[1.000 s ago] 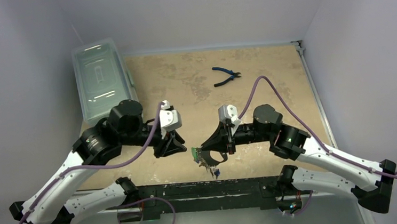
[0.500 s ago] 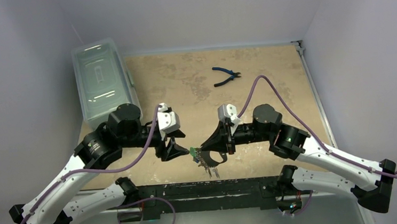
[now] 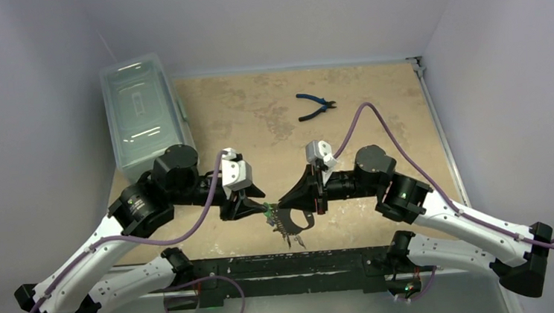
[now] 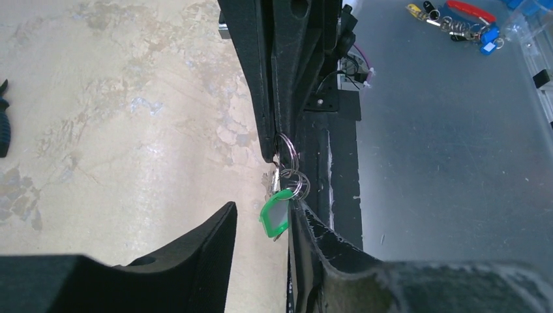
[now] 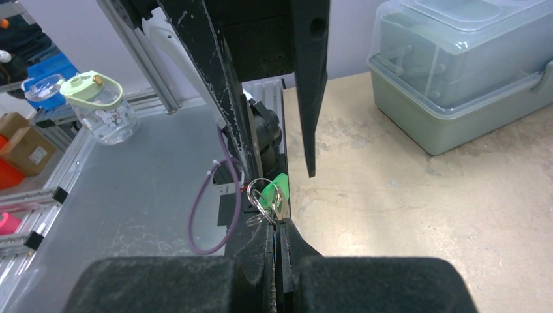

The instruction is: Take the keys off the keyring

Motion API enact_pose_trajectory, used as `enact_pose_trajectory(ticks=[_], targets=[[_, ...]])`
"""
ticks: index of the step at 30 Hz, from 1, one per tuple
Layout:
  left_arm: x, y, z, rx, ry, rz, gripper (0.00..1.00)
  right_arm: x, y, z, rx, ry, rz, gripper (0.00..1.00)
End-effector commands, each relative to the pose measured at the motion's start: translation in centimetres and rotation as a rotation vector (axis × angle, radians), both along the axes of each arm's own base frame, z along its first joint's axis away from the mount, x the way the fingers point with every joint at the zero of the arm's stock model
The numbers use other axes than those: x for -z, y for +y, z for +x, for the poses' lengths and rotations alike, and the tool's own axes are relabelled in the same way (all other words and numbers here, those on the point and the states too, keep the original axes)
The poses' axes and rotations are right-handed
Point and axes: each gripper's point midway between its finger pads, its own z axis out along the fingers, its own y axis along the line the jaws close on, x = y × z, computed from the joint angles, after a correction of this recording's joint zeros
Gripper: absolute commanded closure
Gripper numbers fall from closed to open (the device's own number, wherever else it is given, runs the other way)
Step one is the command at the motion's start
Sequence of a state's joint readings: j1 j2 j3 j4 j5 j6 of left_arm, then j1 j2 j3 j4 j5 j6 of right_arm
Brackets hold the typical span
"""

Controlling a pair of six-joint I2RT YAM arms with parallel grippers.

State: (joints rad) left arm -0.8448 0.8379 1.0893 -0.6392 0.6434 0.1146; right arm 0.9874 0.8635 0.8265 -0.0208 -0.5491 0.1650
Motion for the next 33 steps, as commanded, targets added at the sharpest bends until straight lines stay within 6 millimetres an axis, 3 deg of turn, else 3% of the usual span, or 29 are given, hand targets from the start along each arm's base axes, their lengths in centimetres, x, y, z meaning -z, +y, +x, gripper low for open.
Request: enact_pose_trajectory(ticks=[1,5,8,14,23,28,33], targets=[[-0.4,-0.2,-0.1,0.039,-0.05,-0.018,0.69,-4.0,0.0,0.1,0.025,-0.031,0.121,1.0],[-0.4,-0.4,-0.3,0.055,-0.043,-0.022,0.72,-4.0,0.1,0.0,0.015,-0.021,0.121,1.0],[-0.1,-0.6,-0.3,0.066,-0.037,-0.024,0.59,-4.0,0.2,-0.2,0.0,-0.018,0.119,1.0],[-0.2,-1.1,-0.8,0.114,-0.03,-0.042,0.48,-3.7,0.3,-1.3,-0.073,-0.026,0.103,1.0],[0.4,-2.3,-2.7,0.226,0.031,-0.04,0.41,-3.5,0.5,-2.0,-0.135,-0.042,0.081,1.0],[1.3,-2.8,-4.5,0.275,0.051,0.006,0.54,-3.9,0.3,-1.7,-0.114,-0.059,0.083,1.0],[-0.7,-1.5,-4.6,0.224,-0.003,-0.013,0.7,-4.3,-0.1,-1.2,-0.065,-0.069,0.092,1.0]])
